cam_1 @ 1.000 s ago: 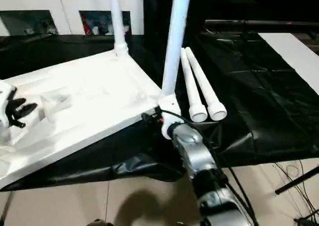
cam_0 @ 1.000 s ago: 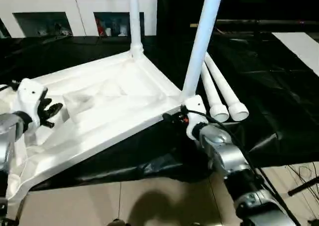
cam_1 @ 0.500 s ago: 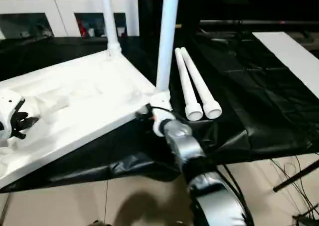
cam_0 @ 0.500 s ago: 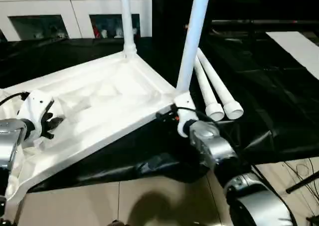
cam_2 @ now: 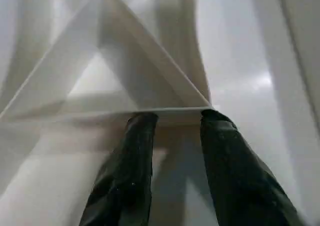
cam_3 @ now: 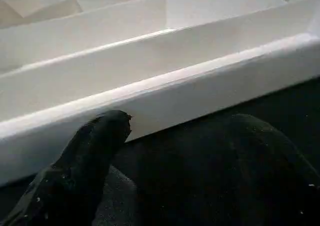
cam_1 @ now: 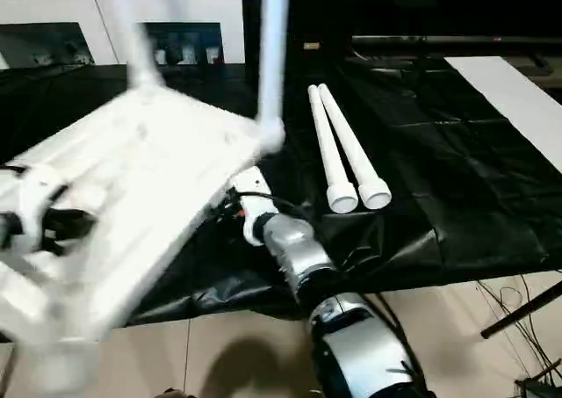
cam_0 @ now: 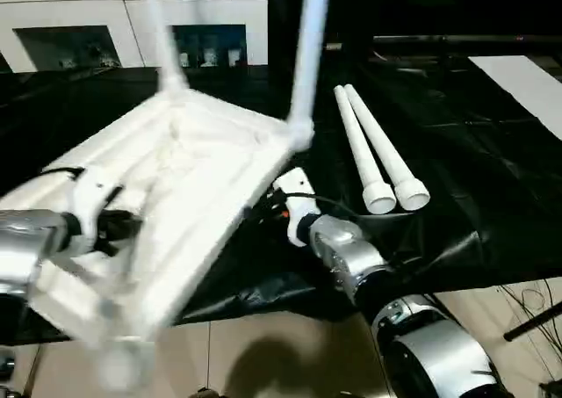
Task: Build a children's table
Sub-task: Rotate table base
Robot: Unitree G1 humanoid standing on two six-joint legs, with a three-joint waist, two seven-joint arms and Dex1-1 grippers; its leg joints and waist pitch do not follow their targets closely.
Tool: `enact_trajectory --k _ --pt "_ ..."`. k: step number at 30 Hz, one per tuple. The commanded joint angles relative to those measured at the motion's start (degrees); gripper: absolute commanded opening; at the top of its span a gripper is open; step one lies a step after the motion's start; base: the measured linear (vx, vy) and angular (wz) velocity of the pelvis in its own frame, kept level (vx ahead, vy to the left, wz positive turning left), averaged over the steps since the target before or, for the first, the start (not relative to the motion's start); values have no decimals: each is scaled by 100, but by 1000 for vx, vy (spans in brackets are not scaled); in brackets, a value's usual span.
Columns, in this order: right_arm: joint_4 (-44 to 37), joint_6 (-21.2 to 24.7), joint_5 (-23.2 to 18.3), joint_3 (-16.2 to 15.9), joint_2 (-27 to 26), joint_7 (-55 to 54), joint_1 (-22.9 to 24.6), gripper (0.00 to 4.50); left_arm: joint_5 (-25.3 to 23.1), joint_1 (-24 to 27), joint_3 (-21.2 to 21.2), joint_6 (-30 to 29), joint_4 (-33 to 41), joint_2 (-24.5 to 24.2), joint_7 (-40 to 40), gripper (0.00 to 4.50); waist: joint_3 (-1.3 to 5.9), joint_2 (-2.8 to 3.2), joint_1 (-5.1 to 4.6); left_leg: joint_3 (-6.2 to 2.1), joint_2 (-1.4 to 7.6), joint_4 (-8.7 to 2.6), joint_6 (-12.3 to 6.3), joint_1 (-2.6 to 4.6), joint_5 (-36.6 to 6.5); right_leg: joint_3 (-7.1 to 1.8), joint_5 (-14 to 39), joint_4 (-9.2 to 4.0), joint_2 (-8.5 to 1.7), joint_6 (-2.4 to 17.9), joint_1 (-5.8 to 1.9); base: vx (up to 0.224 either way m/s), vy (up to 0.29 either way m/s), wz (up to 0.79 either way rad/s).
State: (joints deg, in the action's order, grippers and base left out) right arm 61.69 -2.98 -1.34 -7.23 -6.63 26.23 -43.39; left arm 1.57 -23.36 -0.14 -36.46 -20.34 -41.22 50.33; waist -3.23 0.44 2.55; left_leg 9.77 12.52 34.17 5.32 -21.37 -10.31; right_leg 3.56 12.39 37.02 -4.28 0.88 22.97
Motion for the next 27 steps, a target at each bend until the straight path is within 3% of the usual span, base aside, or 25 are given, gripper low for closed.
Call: enact_trajectory --k 1,5,9,14,17,18,19,20,21,23,25,27 --pt "7 -169 42 -134 -271 238 -233 382 143 -106 -451 53 53 292 287 168 357 159 20 -11 45 -449 174 101 -1482 -270 612 -449 -329 1410 -261 0 0 0" --pt "52 -235 40 -82 -247 280 -262 382 117 -258 -637 216 95 660 245 168 361 163 25 -13 45 -447 173 106 -1448 -272 641 -460 -322 1376 -260 0 0 0" --pt "101 -311 27 -23 -241 312 -310 382 162 -517 -716 412 -39 1101 175 168 358 159 91 6 43 -440 174 141 -1537 -276 751 -484 -314 1372 -231 0 0 0" --pt "156 -401 45 -8 -214 331 -366 382 208 -1034 -767 771 -491 1779 -28 168 378 138 157 -4 36 -434 153 98 -1351 -273 660 -475 -332 1302 -270 0 0 0" --pt "177 -404 48 48 -134 283 -412 382 97 -1319 -713 1099 -901 2033 -230 168 400 132 192 -1 31 -416 117 91 -1143 -267 431 -462 -328 1289 -284 0 0 0" --pt "179 -412 55 52 -117 275 -421 382 84 -1362 -692 1129 -965 2067 -272 168 408 121 187 0 30 -409 74 69 -1093 -261 311 -439 -332 1327 -296 0 0 0" --pt "174 -428 67 66 -63 260 -447 382 23 -1478 -663 1262 -1138 2140 -391 168 417 157 221 10 59 -397 30 106 -1108 -266 246 -453 -357 1408 -253 0 0 0" --pt "159 -454 78 100 0 264 -475 382 -33 -1598 -614 1399 -1319 2215 -540 168 432 152 229 9 64 -389 10 98 -1067 -264 126 -434 -360 1457 -258 0 0 0" --pt "137 -482 84 149 81 265 -512 382 -101 -1751 -547 1598 -1553 2305 -734 168 439 136 252 21 47 -379 -27 85 -911 -255 -212 -398 -321 1461 -263 0 0 0" --pt "80 -496 68 216 169 276 -541 382 -180 -1903 -480 1857 -1803 2387 -956 168 459 143 249 -5 43 -364 -45 52 -644 -232 -641 -352 -302 1431 -299 0 0 0" --pt "-36 -508 31 286 275 304 -557 382 -267 -2058 -421 2163 -2056 2452 -1226 168 460 100 221 -15 20 -358 -92 11 -584 -223 -808 -338 -307 1373 -359 0 0 0" --pt "-135 -515 10 338 349 333 -557 382 -303 -2167 -377 2382 -2226 2490 -1378 168 479 121 214 -16 12 -335 -164 9 -444 -227 -1022 -318 -318 1389 -372 0 0 0"
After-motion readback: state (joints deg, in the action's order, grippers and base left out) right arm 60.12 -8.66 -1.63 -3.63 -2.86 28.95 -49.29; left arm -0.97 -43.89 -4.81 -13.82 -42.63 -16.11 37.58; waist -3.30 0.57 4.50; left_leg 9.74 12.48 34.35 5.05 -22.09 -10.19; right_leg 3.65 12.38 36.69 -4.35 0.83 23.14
